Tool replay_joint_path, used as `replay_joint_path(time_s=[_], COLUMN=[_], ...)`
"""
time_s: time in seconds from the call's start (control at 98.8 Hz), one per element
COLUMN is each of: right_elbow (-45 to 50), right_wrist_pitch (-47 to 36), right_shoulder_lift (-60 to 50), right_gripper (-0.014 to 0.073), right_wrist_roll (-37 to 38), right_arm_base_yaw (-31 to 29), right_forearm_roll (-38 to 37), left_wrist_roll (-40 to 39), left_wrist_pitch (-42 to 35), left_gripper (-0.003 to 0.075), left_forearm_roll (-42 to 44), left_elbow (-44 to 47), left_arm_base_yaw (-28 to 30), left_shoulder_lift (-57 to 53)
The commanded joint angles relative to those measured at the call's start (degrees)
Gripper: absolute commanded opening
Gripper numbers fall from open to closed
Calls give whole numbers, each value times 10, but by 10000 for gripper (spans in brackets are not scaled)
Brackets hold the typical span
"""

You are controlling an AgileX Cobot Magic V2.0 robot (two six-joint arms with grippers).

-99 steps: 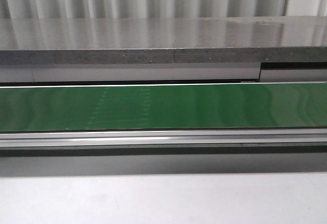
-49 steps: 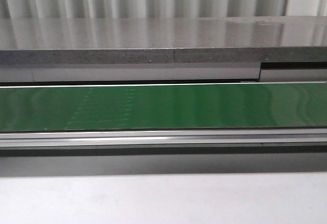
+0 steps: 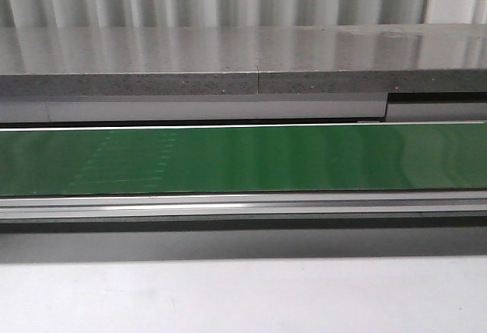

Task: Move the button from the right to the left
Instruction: 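Carry the button over the blue tray and lower it in with the left gripper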

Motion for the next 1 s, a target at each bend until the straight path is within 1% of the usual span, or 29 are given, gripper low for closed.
replay_joint_path(time_s=[0.0,0.051,0.081,0.121,0.152,0.192,0.466,0.567,0.638,0.709,0.779,0.901,0.952,0.992], right_elbow=[-13,-13,-13,-13,-13,-13,-13,-13,-13,-13,-13,-13,-13,-13], right_wrist_pitch=[-45,-45,-45,-45,-45,-45,-45,-45,-45,-45,-45,-45,-45,-45], right_shoulder_lift=[3,3,3,3,3,3,3,3,3,3,3,3,3,3], right_gripper=[-65,-65,-65,-65,-65,-65,-65,-65,-65,-65,-65,-65,-65,-65], right_wrist_roll=[-2,-2,-2,-2,-2,-2,-2,-2,-2,-2,-2,-2,-2,-2], right_arm_base_yaw=[0,0,0,0,0,0,0,0,0,0,0,0,0,0], right_forearm_roll=[7,7,7,7,7,7,7,7,7,7,7,7,7,7], left_wrist_roll=[3,3,3,3,3,3,3,3,3,3,3,3,3,3], left_wrist_pitch=[-6,-7,-7,-7,-7,-7,-15,-27,-33,-37,-43,-46,-46,-47], left_gripper=[302,412,457,507,527,537,524,470,409,333,237,43,-22,-20], left_forearm_roll=[6,9,13,20,25,33,27,18,-2,-25,-52,-111,-144,-162], left_elbow=[-16,-16,-16,-16,-16,-16,-35,-41,-41,-41,-41,-41,-41,-41], left_arm_base_yaw=[2,2,2,2,2,2,2,-1,-1,-1,-1,-1,-1,-1], left_shoulder_lift=[-30,-30,-30,-30,-30,-30,-41,-65,-84,-103,-122,-153,-164,-173])
